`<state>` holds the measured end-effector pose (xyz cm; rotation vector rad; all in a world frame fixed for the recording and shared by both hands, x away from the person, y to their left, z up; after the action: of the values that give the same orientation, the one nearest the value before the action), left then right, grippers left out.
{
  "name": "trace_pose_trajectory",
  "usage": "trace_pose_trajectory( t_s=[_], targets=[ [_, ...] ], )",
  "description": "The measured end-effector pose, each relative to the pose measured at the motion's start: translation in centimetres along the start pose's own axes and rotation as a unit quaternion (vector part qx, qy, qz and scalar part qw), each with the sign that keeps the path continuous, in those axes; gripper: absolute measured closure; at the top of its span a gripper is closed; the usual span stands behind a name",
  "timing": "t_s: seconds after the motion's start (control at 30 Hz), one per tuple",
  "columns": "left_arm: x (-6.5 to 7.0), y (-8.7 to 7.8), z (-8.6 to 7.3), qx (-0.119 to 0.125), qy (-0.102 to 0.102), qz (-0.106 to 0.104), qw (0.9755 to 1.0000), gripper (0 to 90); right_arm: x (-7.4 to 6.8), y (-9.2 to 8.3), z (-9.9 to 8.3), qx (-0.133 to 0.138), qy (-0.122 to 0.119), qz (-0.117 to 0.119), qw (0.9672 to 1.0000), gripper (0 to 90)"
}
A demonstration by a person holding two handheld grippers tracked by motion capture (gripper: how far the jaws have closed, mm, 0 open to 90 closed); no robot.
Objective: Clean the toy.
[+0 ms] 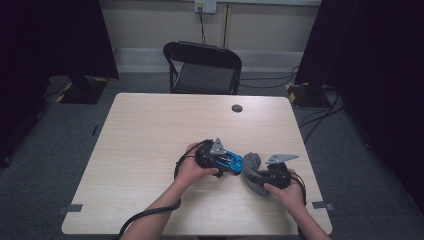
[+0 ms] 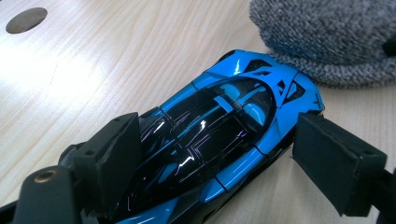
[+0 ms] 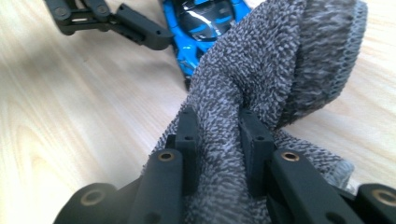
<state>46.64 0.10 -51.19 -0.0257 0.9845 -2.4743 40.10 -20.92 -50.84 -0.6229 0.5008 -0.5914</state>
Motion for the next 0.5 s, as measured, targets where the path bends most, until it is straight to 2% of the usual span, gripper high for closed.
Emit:
trace_pose_trajectory(
  t_s=[0.5],
  targets=[
    [0.0, 0.0, 0.0, -0.001, -0.001, -0.001, 1.0, 15.4, -1.2, 0.4, 0.0, -0.008, -0.008, 0.024, 0.9996, 73.1]
  ],
)
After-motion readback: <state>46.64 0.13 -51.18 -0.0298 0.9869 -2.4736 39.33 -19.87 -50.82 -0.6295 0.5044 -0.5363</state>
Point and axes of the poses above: each handheld gripper's, and its own axes: y roughly forward along the jaws, z roughly out of its top, x roughly to its right, the point moved 4 cm from there along y, roughly forward along the jaws, and after that the axes turned 3 degrees about z, right-handed, at the moved point
